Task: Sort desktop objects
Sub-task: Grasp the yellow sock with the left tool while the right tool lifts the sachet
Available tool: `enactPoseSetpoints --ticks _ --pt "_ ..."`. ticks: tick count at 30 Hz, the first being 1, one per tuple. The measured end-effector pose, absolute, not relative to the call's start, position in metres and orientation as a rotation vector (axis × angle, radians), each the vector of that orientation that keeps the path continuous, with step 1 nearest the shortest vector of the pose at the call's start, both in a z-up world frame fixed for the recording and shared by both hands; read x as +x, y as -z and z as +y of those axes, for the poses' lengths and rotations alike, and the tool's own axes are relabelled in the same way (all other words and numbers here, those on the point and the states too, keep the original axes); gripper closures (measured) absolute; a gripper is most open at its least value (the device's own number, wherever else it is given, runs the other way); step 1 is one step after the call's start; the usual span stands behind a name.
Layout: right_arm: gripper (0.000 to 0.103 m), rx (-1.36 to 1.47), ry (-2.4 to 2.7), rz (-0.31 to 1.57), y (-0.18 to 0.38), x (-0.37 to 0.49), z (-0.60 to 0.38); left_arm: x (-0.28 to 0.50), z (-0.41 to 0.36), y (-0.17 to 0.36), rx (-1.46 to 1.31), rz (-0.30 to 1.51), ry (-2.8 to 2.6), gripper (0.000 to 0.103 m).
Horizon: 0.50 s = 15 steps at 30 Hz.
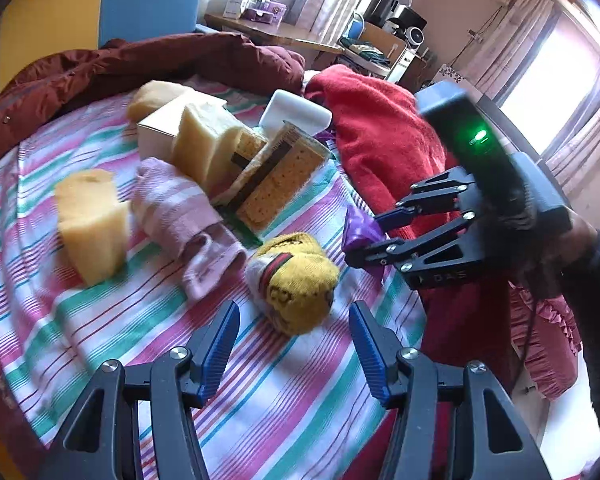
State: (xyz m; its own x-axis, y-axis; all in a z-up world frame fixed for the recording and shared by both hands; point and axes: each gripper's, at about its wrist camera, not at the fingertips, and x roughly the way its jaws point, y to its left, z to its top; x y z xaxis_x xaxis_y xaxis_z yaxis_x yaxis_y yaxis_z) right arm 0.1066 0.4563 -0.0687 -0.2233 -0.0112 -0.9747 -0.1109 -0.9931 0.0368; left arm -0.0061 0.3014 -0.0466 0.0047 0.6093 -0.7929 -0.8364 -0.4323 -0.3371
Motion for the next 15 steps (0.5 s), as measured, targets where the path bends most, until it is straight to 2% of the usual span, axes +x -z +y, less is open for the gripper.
enactPoseSetpoints --ticks 4,12,14,15 --pt "0.068 -1.805 -2.422 0.260 0.059 0.114 0.469 -0.008 0.319 0.061 -1.222 0.290 -1.643 0.046" --pt "0.068 -1.748 -2.433 0.360 0.056 0.124 0.477 -0.008 0.342 0.073 -1.248 0.321 -1.691 0.046" --pt "0.068 -1.742 -2.436 0.369 0.054 0.125 0.463 -0.006 0.345 0.079 -1.236 0.335 -1.695 0.050" --pt "0.068 -1.738 -2.436 0.375 0.053 0.126 0.463 -0.006 0.345 0.080 -1.227 0.338 -1.695 0.058"
